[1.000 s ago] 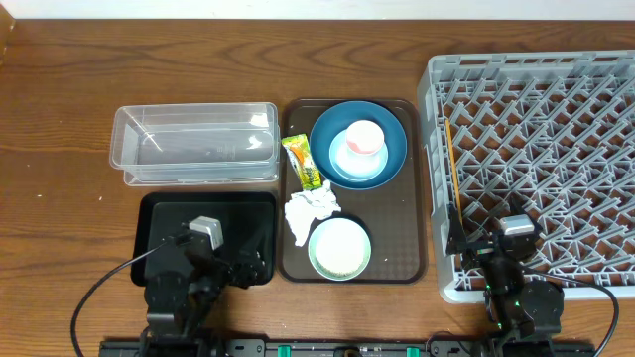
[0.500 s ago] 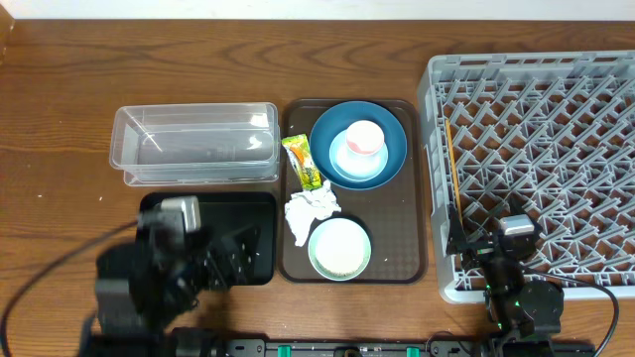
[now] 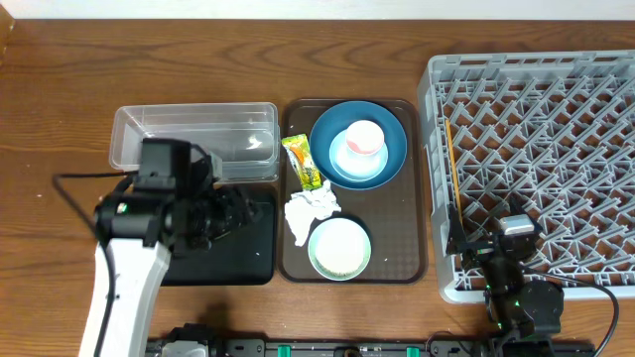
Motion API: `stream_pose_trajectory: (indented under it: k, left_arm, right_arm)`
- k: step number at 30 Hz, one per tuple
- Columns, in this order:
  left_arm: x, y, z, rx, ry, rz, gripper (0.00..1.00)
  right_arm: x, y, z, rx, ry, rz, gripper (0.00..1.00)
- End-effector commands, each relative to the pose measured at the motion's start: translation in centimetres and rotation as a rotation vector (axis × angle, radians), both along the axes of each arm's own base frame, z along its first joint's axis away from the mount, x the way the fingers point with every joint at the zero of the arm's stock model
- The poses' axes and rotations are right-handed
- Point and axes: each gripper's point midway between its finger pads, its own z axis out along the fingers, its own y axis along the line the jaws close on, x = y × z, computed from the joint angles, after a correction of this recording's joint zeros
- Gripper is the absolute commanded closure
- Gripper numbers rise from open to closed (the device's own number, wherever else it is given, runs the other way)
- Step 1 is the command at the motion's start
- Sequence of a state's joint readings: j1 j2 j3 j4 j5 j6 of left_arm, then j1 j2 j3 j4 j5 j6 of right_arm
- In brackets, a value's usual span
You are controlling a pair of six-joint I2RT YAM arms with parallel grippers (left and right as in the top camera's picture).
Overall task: Sort waste into correct bins and load items into the dishwasher rack
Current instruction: 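Move the left gripper over the white tissue and grasp it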
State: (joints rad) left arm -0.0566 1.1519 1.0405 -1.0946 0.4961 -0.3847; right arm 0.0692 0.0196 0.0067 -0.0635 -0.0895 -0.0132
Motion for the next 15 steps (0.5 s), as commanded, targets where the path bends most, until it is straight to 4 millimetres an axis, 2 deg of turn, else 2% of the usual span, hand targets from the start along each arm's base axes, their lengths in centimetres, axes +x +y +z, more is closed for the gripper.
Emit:
stream_pose_trajectory:
  k: [1, 4, 5, 8, 15]
  left_arm:
    - [0.1, -0.6, -0.5, 0.013, 0.040, 0.008, 0.73]
    - [0.0, 0.1, -1.4, 0.144, 0.056, 0.058, 0.81]
    - [0.0, 0.3, -1.6, 0.184, 0.055, 0.079, 0.88]
    - [0.4, 0.1, -1.7, 0.284, 0.016, 0.113, 0.94]
    - [2.8, -4.6, -0.9, 0.296, -0.174, 0.041, 0.94]
  right_arm:
    - [0.0, 0.3, -0.2, -0.011, 0.004, 0.011, 0.01]
    - [0.0, 0.3, -0.2, -0.011, 0.004, 0.011, 0.01]
    - [0.0, 0.3, -0.2, -0.011, 0.004, 0.011, 0.01]
    - [0.0, 0.3, -0.2, -0.011, 0.004, 0.011, 0.01]
    - [0.0, 0.3, -0.2, -0.011, 0.004, 0.011, 0.01]
